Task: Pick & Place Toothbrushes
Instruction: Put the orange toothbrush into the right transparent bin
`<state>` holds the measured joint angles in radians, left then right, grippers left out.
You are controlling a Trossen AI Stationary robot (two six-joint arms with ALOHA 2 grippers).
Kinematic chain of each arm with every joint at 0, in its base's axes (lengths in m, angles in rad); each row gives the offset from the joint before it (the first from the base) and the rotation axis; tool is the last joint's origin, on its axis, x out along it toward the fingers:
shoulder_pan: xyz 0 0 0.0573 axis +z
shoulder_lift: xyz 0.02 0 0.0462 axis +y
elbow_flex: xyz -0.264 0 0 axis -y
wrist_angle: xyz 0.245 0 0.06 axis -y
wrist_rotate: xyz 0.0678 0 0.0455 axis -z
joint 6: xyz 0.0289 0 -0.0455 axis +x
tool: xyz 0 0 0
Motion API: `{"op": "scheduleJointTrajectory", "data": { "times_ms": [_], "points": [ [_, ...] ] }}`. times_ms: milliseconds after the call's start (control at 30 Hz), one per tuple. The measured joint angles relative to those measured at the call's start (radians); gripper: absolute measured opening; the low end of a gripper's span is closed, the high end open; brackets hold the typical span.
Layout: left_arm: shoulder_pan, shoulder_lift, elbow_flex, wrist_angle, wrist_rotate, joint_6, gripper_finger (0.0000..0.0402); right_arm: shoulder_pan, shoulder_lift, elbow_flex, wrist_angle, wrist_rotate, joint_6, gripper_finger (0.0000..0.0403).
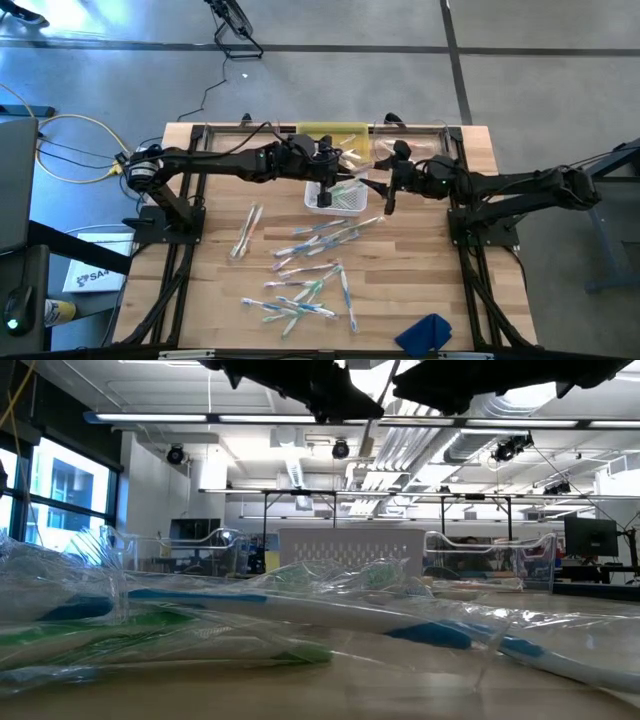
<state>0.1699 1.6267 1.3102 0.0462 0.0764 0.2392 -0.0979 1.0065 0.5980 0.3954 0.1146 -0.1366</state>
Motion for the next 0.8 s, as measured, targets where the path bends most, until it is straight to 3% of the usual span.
{"op": "scheduleJointTrajectory", "data": {
  "times_ms": [467,800],
  "points": [
    [0.000,0.063,0.001,0.094,0.050,-0.027,0.0021,0.000,0.000,-0.001,0.003,-0.012,0.000,0.0127],
    [0.000,0.064,0.000,0.089,0.050,-0.027,0.0021,0.000,0.000,-0.001,-0.001,-0.013,0.001,0.0045]
  ]
}}
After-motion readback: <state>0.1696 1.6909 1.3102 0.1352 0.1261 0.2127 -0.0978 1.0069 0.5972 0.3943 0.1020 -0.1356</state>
